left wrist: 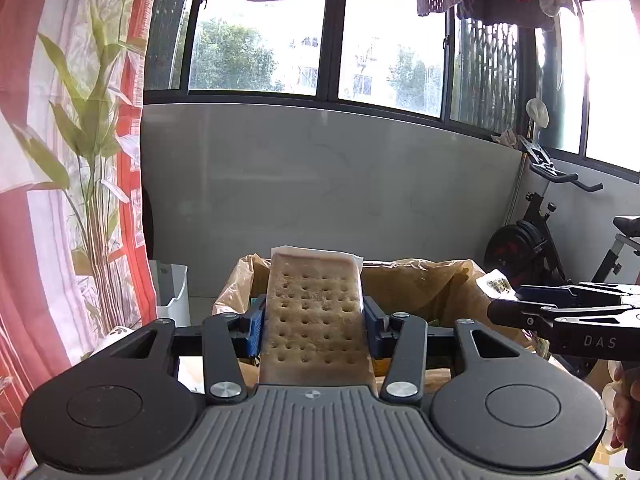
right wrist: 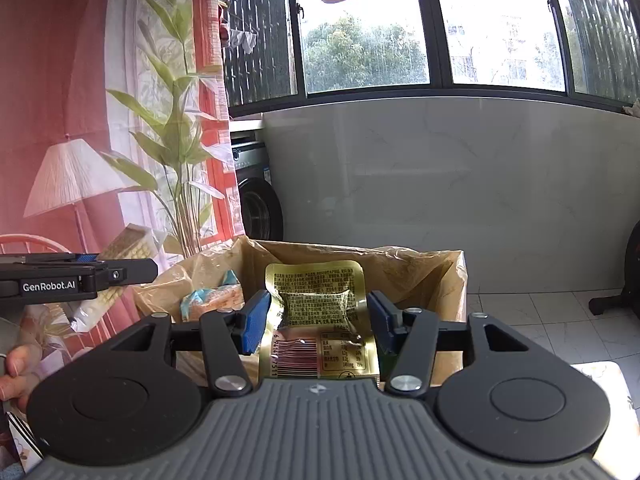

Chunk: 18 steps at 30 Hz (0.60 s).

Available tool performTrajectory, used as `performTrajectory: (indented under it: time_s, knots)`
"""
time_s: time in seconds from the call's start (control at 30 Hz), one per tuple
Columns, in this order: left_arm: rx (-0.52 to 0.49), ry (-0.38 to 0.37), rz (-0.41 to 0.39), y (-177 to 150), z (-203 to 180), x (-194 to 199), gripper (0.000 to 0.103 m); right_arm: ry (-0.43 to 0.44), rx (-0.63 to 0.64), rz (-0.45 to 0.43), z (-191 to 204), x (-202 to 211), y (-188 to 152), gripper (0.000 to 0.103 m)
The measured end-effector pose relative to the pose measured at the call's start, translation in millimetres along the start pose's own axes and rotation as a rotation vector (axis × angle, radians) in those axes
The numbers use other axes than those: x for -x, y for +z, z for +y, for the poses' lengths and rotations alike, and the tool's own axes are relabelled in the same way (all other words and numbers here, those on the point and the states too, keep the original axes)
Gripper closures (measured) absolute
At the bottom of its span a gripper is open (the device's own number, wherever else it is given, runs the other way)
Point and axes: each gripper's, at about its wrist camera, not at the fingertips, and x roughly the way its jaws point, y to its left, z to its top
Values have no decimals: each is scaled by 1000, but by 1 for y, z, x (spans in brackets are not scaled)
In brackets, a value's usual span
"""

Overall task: Organize snacks
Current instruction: 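Lift both held packets and carry them over the lined box, then open both tools to drop the packets into the box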

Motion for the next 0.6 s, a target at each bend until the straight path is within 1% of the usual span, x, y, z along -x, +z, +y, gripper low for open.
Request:
performTrajectory:
  time_s: [0.13,0.27,0.4,0.47,0.6]
  knots:
    - [15,23,22,13,-1,-33,53,-56,21,40,-7,-30,4,47]
    - [-13,25,46,16,-4,-55,53,-107,31,86,-15,-51,1,47]
    - [-22,5,75,9,-3,-65,53,-97,70,112,-15,-60,-6,47]
    - [-25,13,90,4,1,-73,53,-95,101,131,-13,-66,-10,47]
    - [-27,4,115,-1,3,-79,52,-86,101,154,-13,-73,-13,45]
